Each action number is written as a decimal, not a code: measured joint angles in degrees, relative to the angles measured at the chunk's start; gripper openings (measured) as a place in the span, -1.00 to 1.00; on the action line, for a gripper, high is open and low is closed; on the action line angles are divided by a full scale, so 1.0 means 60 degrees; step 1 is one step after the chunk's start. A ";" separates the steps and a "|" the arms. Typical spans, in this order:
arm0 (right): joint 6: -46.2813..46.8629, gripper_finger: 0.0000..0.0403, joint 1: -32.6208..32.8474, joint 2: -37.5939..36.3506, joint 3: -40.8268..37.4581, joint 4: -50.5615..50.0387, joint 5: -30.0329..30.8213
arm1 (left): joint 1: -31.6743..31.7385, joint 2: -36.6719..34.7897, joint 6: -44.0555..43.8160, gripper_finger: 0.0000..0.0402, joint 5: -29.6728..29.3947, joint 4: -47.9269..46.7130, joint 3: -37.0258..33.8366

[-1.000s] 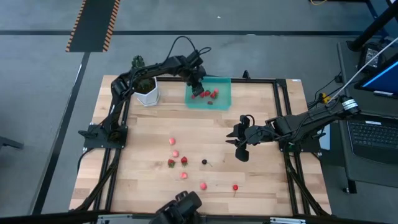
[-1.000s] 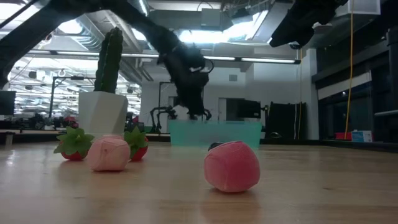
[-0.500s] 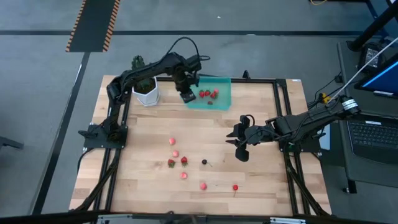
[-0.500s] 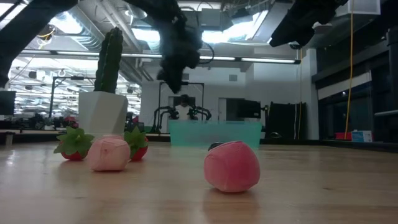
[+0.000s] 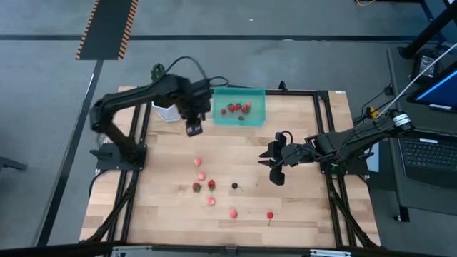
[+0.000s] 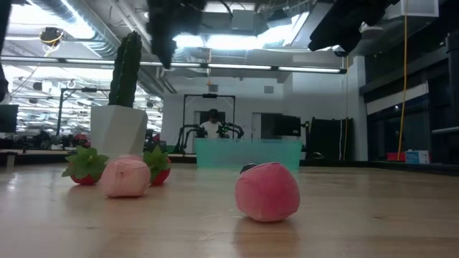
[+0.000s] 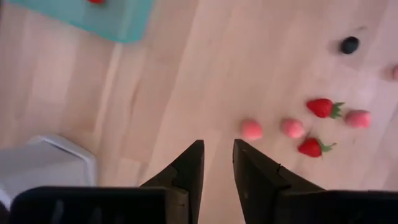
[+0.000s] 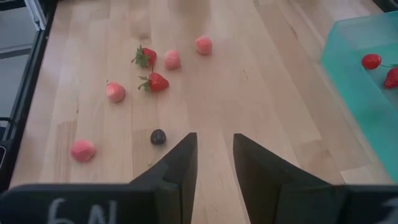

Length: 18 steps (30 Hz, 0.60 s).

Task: Pick and placing Produce into tupperware
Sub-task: Put the black cherry into the container

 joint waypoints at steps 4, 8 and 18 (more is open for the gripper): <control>-0.0007 -0.48 0.0003 0.0000 0.0000 -0.0007 0.0000 | -0.0791 -0.1562 -0.1471 -0.61 -0.0053 0.1372 -0.2020; -0.0012 -0.48 0.0003 0.0000 0.0000 -0.0007 0.0003 | -0.1796 -0.2716 -0.2183 -0.61 -0.0202 0.2560 -0.3594; 0.0364 -0.48 0.0004 0.0004 0.0000 0.0306 0.0004 | -0.3453 -0.3452 -0.2666 -0.61 -0.0350 0.4501 -0.4921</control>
